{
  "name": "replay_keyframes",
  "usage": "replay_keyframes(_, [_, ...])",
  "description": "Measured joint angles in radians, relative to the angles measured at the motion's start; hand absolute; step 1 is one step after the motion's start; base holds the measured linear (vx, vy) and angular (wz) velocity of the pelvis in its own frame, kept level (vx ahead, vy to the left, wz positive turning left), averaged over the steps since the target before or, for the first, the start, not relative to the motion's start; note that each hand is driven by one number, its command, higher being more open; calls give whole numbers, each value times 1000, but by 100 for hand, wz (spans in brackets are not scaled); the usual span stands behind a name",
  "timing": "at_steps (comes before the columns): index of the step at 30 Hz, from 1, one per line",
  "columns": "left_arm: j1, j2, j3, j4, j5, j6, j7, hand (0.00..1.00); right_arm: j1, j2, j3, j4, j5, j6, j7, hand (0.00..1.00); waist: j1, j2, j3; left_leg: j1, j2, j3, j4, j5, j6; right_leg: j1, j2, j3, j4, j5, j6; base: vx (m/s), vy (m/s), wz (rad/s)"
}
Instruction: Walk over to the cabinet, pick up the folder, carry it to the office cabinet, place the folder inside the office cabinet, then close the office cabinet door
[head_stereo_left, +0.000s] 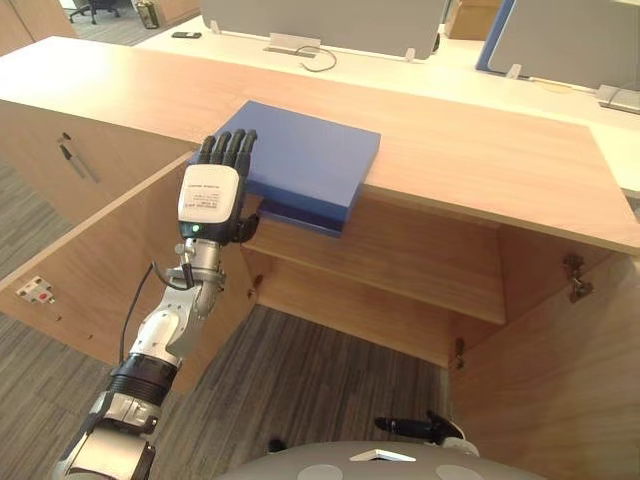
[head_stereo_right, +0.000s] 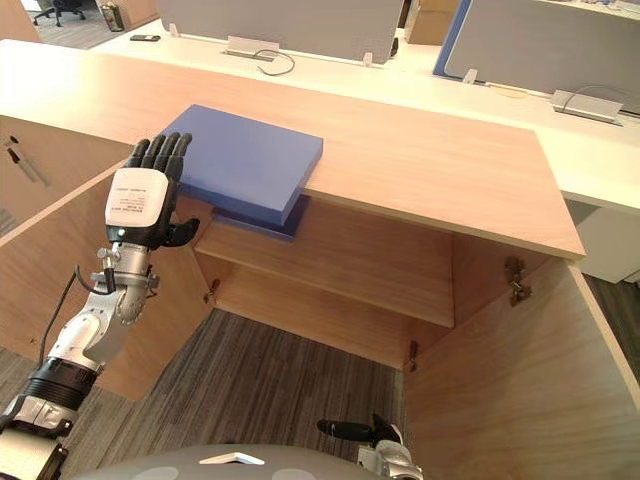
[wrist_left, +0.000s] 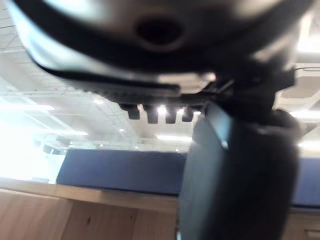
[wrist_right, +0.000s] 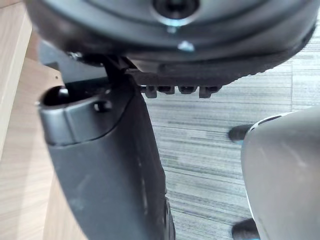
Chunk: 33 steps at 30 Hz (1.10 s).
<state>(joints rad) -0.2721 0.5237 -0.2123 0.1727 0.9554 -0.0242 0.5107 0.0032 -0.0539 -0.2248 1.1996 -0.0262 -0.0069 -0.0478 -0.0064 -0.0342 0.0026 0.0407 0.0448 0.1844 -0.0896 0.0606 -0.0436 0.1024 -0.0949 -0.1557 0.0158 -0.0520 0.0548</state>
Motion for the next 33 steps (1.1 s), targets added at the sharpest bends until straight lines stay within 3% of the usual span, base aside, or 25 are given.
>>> replay_keyframes(5, [-88,9,-1,61,0,7,-1,100,-6,-1,2,-1,3,0,2,100,-8,4,3,-36,-10,-1,-2,13,13,-40,-10,-2,1,0,0,-139,13,-8])
replay_keyframes(12, [-109,28,-22,73,0,4,-20,100,-4,-5,2,-27,24,0,8,100,-24,13,25,-43,-14,-31,-3,17,10,-47,-16,-4,-4,-28,-7,-102,6,0])
replay_keyframes(13, [-121,28,-28,73,0,1,-20,0,0,-8,2,-31,24,0,8,100,-24,11,24,-49,-14,-35,-2,18,10,-48,-15,-4,-9,-28,-7,5,9,11])
replay_keyframes(21, [-219,40,-68,178,0,7,-22,0,8,-14,11,-35,33,-1,12,100,-27,-4,20,-58,-36,-26,2,18,14,-45,-26,15,-32,-6,14,96,8,-3])
replay_keyframes(33, [-320,72,-88,248,3,6,-15,0,-6,-14,4,-35,34,-3,10,100,-68,-2,22,-33,-33,0,-2,17,13,-43,-25,27,-29,9,-8,-2,4,-10])
